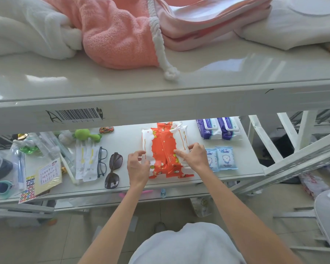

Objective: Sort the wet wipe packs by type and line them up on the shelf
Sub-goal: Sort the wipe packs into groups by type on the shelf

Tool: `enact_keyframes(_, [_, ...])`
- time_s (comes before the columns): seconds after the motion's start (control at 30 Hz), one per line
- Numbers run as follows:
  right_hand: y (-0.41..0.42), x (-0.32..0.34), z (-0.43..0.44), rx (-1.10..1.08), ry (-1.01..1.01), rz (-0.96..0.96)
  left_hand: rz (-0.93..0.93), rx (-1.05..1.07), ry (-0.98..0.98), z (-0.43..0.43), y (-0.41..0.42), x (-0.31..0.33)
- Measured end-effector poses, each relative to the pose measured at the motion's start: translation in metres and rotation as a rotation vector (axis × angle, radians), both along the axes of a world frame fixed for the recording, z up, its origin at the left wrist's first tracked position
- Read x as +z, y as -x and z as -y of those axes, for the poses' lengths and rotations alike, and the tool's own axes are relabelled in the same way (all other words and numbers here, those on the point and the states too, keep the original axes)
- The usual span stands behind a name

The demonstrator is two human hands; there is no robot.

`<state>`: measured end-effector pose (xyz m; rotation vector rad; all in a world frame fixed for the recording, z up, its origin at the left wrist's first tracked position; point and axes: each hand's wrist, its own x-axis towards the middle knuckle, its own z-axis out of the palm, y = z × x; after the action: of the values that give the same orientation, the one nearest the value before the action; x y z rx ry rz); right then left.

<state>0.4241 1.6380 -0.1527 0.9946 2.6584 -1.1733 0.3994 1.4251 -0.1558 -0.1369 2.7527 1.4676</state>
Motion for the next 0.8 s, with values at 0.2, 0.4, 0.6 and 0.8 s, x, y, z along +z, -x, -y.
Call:
enact_keyframes(0.2, [0.014,0.027,-0.022,0.094,0.025,0.033,-0.171,-0.247,0.129,-0.004,0.011,0.019])
enact_keyframes(0.4, [0.032,0.101,-0.049,0.441,0.191,-0.095,-0.406,-0.705,0.397,-0.019,0.053,0.087])
enact_keyframes(0.6, [0.045,0.108,-0.028,0.222,0.313,-0.258,0.149,-0.612,0.179,-0.006,0.075,0.095])
enact_keyframes(0.8, [0.010,0.033,-0.022,-0.035,0.148,0.053,0.366,-0.035,-0.094,0.001,0.049,0.036])
